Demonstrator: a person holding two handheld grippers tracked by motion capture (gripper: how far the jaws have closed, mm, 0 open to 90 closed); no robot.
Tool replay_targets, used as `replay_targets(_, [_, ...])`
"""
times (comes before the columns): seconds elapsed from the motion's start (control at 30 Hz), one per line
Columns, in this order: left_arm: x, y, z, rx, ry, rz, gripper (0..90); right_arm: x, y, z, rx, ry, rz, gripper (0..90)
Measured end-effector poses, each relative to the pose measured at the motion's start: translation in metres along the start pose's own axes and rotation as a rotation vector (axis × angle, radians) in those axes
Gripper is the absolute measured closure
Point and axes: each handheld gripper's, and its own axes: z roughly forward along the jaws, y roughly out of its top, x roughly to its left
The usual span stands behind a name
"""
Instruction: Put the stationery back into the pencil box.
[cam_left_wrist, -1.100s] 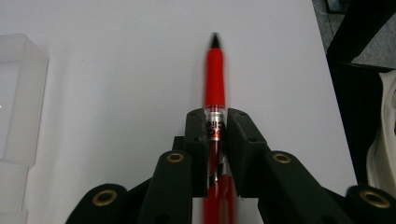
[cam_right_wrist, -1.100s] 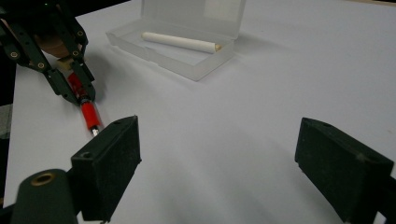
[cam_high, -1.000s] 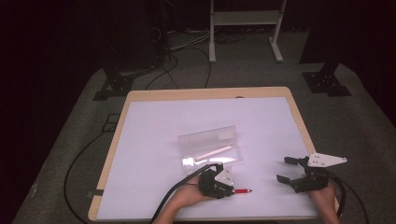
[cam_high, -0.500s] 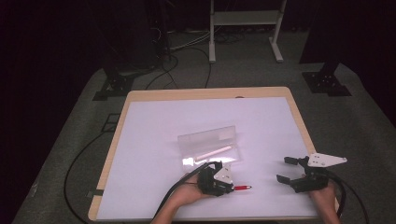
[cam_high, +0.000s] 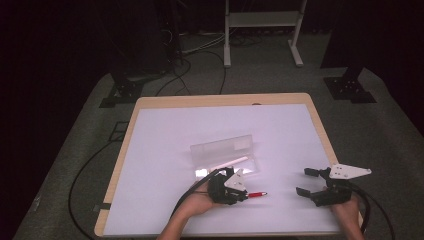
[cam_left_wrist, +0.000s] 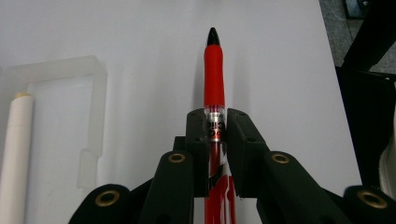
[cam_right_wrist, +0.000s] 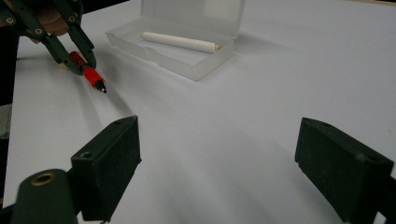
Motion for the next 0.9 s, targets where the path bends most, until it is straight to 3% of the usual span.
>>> replay_targets(0.9, [0.011, 0.0, -0.021, 0.009, 0.039, 0.009, 79.4, 0.0, 0.0, 0.0, 0.0, -0.001, 0.002, 13.4])
